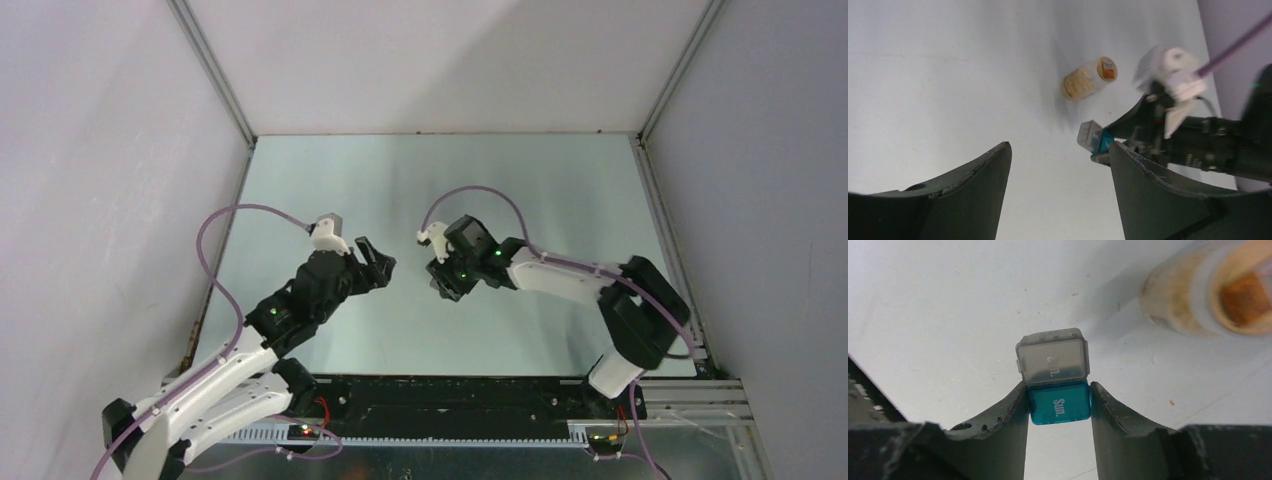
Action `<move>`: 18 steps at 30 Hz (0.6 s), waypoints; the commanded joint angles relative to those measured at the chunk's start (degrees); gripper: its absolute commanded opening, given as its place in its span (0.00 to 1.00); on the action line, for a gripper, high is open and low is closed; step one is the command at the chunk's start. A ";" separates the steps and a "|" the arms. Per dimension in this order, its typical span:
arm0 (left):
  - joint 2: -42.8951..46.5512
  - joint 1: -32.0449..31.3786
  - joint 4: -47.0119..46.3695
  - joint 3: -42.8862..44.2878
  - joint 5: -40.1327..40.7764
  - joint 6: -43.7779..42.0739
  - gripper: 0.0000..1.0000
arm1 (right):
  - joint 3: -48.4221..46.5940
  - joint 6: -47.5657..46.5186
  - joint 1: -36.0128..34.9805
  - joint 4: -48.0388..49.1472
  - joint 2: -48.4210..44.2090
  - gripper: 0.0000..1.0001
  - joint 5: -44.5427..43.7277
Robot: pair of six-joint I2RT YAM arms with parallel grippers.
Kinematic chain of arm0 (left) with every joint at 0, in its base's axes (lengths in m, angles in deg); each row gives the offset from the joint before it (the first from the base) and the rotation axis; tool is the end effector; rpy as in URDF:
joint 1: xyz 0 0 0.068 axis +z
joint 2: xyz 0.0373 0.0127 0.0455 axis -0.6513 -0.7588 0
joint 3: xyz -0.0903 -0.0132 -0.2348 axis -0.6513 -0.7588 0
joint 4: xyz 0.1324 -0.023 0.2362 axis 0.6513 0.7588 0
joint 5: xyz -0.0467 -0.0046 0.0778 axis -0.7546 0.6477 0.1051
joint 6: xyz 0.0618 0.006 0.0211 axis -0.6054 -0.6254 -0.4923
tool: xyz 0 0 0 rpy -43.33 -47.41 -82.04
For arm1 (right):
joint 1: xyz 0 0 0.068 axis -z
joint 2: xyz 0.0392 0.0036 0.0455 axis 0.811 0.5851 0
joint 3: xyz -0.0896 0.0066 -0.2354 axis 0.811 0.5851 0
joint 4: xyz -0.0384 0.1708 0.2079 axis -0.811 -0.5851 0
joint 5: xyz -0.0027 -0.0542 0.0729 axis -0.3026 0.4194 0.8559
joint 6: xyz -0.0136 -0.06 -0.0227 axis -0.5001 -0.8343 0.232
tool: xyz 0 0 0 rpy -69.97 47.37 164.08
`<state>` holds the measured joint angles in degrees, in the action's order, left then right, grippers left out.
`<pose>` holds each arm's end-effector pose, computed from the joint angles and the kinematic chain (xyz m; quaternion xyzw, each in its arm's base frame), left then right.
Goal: Sort the pills into containers
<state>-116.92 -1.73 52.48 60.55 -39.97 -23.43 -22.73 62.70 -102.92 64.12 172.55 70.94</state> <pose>0.1667 -0.1278 0.2564 -0.0871 0.8305 -0.2422 0.4941 0.2344 0.2773 0.1537 -0.4586 0.8327 0.1683 0.2606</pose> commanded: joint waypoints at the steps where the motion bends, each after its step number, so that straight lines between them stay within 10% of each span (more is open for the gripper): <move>1: -2.04 0.48 -6.69 -1.44 -7.95 7.46 0.78 | 3.88 6.03 1.18 7.45 -10.35 0.30 3.48; 18: -12.49 0.39 -25.00 -3.81 -23.14 12.58 0.80 | 8.64 19.55 -0.77 15.81 -21.65 0.36 3.63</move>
<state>-128.48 -1.60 32.50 57.77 -61.04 -13.07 -14.80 78.94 -103.23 75.70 153.21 73.36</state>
